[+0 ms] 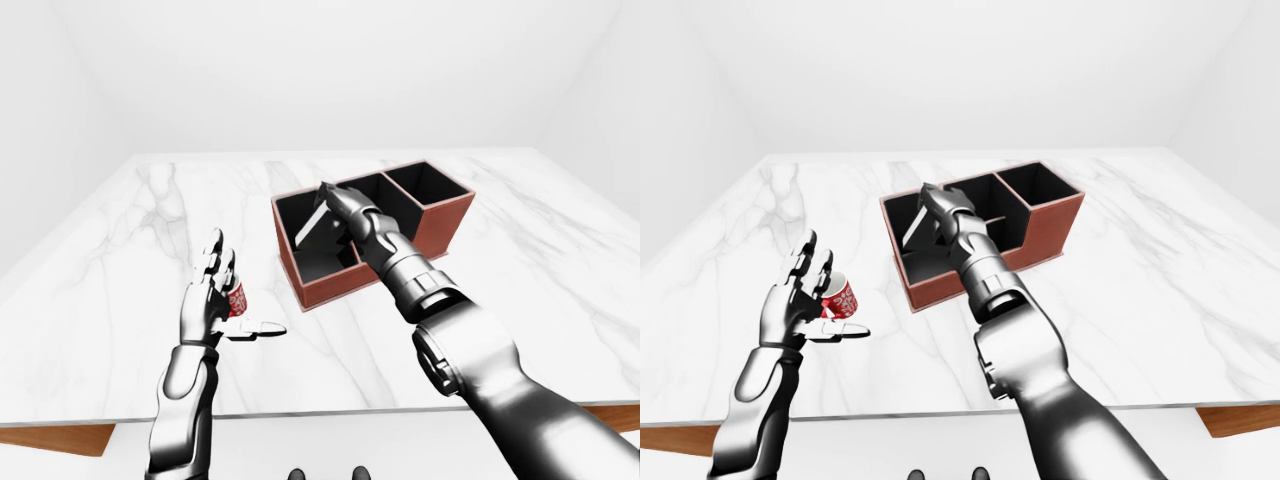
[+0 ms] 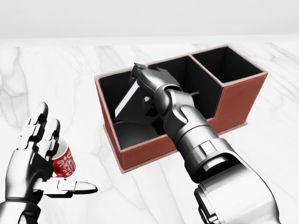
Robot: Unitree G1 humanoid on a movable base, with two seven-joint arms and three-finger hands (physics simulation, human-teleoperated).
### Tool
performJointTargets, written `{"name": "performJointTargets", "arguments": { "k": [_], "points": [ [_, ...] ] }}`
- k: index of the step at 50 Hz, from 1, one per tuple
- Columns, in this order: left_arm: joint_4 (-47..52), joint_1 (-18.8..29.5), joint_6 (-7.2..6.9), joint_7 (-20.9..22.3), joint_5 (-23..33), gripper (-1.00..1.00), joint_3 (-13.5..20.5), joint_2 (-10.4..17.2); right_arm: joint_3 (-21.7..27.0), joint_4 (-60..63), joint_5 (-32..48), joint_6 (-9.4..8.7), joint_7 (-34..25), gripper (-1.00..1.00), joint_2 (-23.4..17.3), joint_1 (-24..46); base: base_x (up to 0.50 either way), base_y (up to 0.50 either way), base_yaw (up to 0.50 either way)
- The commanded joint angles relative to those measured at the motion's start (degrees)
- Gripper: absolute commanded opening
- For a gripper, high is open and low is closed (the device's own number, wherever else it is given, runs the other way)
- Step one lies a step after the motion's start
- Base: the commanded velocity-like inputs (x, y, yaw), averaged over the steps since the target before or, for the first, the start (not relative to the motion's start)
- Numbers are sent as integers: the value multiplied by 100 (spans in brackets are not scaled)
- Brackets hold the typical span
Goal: Pick up the book and place it in the left compartment of the caddy.
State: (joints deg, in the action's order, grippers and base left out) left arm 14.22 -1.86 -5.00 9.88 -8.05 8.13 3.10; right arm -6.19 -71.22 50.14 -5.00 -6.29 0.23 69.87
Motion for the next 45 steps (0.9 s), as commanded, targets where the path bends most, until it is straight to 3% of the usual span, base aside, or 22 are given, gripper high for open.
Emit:
{"name": "performJointTargets", "arguments": {
  "k": [1,27,45],
  "points": [
    [-43,55,0,13,-41,100,41,19,47,-58,446,0,115,-100,48,110,0,0,0],
    [167,-57,0,67,-113,100,63,9,-69,-267,1043,0,160,-100,434,-19,0,0,0],
    [463,-211,0,145,-114,100,50,-41,-57,-409,1354,0,323,-100,422,-38,0,0,0]
  ]
}}
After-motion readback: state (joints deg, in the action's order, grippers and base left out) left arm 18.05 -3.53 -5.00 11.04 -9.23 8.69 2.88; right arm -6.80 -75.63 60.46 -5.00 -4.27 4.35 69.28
